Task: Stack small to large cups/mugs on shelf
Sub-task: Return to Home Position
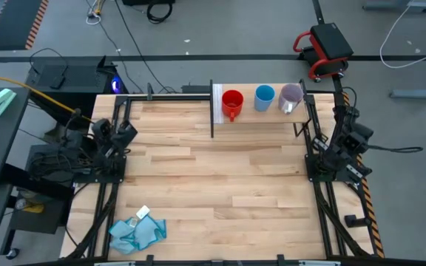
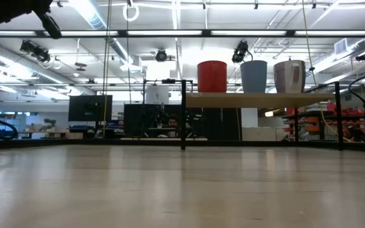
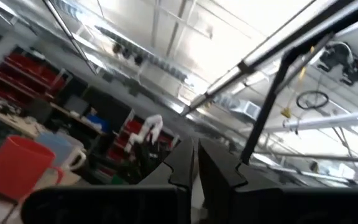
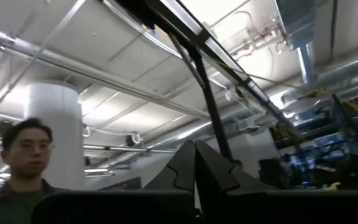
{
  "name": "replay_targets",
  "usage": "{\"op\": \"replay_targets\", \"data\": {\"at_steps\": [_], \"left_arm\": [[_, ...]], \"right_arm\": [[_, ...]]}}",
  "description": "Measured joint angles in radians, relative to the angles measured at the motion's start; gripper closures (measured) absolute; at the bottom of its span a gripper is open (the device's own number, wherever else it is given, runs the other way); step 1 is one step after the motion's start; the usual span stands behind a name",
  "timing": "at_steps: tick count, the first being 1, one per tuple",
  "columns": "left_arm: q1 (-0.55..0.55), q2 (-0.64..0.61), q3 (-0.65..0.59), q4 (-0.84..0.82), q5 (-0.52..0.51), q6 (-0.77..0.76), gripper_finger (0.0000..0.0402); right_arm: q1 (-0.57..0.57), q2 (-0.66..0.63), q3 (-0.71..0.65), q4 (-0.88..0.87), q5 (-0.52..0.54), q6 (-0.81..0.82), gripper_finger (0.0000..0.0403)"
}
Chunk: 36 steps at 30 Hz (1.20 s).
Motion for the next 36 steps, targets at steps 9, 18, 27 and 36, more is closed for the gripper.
{"op": "replay_targets", "data": {"at_steps": [9, 18, 27, 36], "left_arm": [[0.000, 0.000, 0.000, -0.048, 0.041, 0.000, 0.0363], [0.000, 0.000, 0.000, -0.099, 0.041, 0.007, 0.0374], [0.000, 0.007, 0.001, -0.128, 0.019, 0.034, 0.0364], [0.000, 0.109, 0.001, -0.134, 0.014, 0.045, 0.0370]], "right_arm": [[0.000, 0.000, -0.049, 0.005, -0.012, 0.112, 0.0390], [0.000, 0.000, -0.113, 0.075, -0.013, 0.151, 0.0390], [0.000, 0.000, -0.137, 0.119, -0.013, 0.145, 0.0390], [0.000, 0.000, -0.137, 0.037, -0.013, 0.145, 0.0390]]}}
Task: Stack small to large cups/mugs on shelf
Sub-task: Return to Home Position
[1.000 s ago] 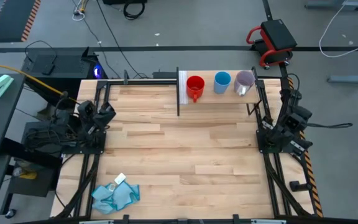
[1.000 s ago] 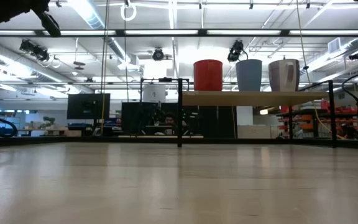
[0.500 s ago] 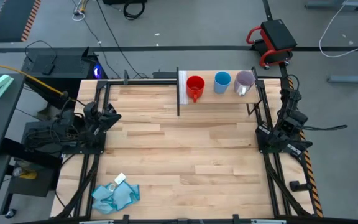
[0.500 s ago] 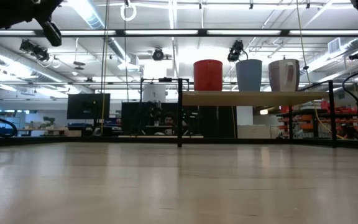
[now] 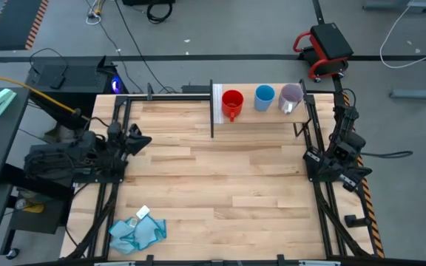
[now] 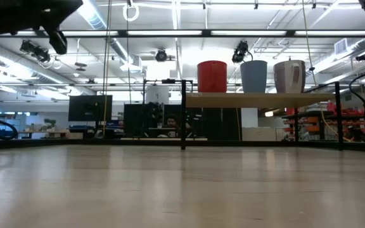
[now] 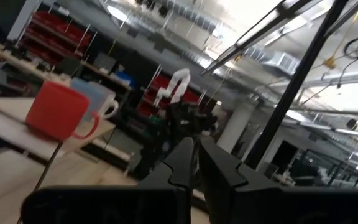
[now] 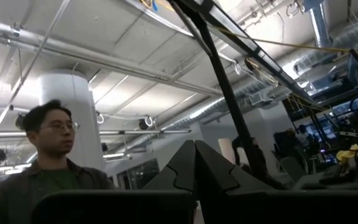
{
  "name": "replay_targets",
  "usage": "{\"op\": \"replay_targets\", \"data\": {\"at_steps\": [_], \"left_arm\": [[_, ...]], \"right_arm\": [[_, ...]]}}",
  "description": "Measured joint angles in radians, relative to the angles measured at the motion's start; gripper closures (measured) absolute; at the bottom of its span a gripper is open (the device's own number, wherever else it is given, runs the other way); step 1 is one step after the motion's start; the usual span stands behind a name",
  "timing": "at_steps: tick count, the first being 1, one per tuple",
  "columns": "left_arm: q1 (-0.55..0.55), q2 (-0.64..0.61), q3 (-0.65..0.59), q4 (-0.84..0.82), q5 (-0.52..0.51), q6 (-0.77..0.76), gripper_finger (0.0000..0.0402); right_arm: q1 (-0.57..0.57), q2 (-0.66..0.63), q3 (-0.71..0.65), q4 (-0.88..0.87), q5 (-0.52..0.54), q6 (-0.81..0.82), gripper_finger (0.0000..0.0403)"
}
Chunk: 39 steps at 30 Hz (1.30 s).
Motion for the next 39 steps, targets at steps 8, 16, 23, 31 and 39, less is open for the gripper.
{"op": "replay_targets", "data": {"at_steps": [8, 16, 23, 31, 39], "left_arm": [[0.001, 0.054, 0.000, 0.003, -0.048, 0.008, 0.0366], [0.001, -0.002, 0.000, 0.013, -0.069, 0.038, 0.0367], [0.000, -0.005, -0.059, 0.081, -0.089, 0.027, 0.0373], [0.001, -0.004, -0.135, 0.249, -0.082, 0.062, 0.0365], [0.000, -0.004, -0.135, 0.119, -0.080, 0.083, 0.0375]], "right_arm": [[0.000, 0.000, 0.000, -0.033, 0.000, -0.025, 0.0390], [0.000, 0.000, 0.000, -0.025, 0.000, 0.003, 0.0390], [0.000, 0.000, 0.000, -0.021, 0.001, -0.020, 0.0390], [0.000, 0.000, 0.000, -0.019, 0.001, 0.018, 0.0390], [0.000, 0.000, 0.000, -0.167, 0.002, -0.073, 0.0390]]}}
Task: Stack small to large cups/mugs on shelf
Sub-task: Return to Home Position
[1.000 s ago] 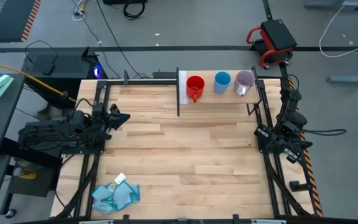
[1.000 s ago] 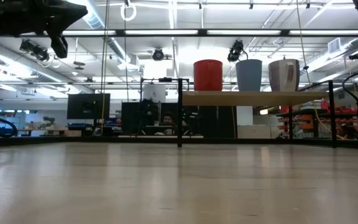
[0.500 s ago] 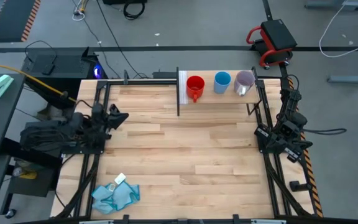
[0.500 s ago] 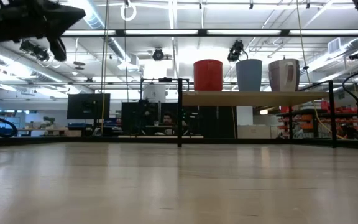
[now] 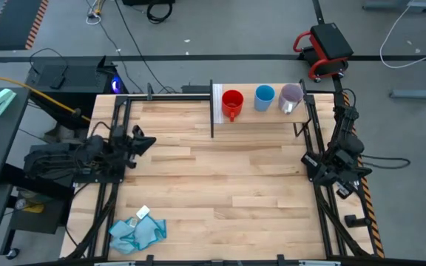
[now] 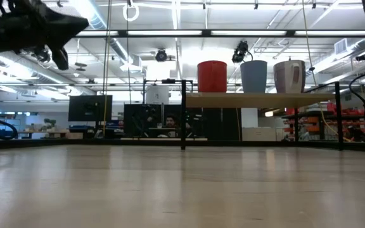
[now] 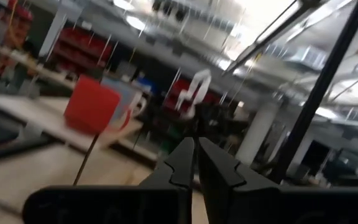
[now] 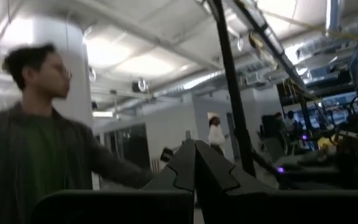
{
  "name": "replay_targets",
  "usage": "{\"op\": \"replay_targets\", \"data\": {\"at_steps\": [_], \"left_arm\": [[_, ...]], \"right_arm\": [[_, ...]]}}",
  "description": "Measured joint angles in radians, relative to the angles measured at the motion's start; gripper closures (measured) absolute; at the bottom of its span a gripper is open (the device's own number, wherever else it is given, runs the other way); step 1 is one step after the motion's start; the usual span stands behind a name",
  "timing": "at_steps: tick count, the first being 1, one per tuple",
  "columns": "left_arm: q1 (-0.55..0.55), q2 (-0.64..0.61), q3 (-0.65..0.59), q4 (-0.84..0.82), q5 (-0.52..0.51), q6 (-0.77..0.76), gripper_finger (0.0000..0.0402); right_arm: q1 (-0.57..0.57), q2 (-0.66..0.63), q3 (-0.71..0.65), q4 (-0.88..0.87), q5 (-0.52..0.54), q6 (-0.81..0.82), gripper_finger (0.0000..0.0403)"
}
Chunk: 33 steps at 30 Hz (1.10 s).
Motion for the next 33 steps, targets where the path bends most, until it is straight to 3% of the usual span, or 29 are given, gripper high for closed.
{"op": "replay_targets", "data": {"at_steps": [7, 17, 33], "left_arm": [[0.000, 0.000, 0.000, -0.129, 0.001, 0.002, 0.0372], [0.000, 0.000, 0.000, -0.140, 0.001, 0.003, 0.0370], [0.000, 0.000, 0.000, -0.139, 0.001, 0.003, 0.0366]], "right_arm": [[0.000, 0.000, 0.000, -0.135, 0.006, 0.003, 0.0390], [0.000, 0.000, 0.000, -0.266, 0.006, 0.039, 0.0390], [0.000, 0.000, 0.000, -0.276, 0.006, 0.102, 0.0390]]}}
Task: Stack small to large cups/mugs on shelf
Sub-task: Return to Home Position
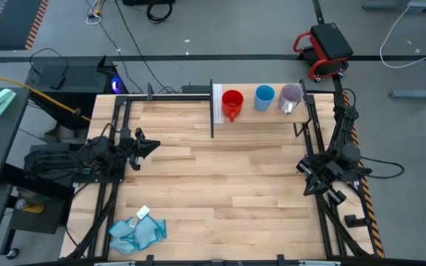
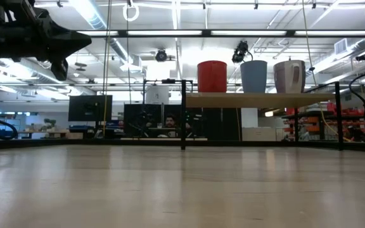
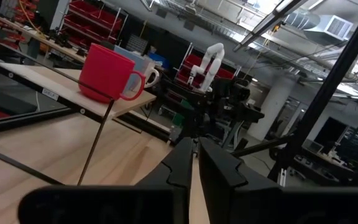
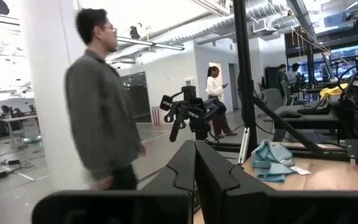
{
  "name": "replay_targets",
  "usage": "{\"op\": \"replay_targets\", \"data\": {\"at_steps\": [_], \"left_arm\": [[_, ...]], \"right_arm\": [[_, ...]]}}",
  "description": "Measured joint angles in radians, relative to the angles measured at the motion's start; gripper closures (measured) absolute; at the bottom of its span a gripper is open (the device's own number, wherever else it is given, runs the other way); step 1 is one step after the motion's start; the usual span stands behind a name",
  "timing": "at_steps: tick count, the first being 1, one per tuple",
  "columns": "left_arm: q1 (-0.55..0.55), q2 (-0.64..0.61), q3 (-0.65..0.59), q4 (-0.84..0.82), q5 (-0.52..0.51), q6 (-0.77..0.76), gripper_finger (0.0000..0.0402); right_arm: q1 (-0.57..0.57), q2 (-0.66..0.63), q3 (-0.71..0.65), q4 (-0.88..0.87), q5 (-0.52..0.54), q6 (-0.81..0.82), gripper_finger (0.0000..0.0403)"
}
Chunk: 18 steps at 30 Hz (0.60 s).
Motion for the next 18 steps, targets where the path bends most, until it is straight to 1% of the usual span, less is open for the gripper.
{"op": "replay_targets", "data": {"at_steps": [9, 18], "left_arm": [[0.000, 0.000, 0.000, 0.000, 0.000, 0.000, 0.0376], [0.000, 0.000, 0.000, 0.000, 0.000, 0.000, 0.0366]], "right_arm": [[0.000, 0.000, 0.000, 0.000, 0.000, -0.002, 0.0390], [0.000, 0.000, 0.000, 0.000, 0.000, -0.002, 0.0390]]}}
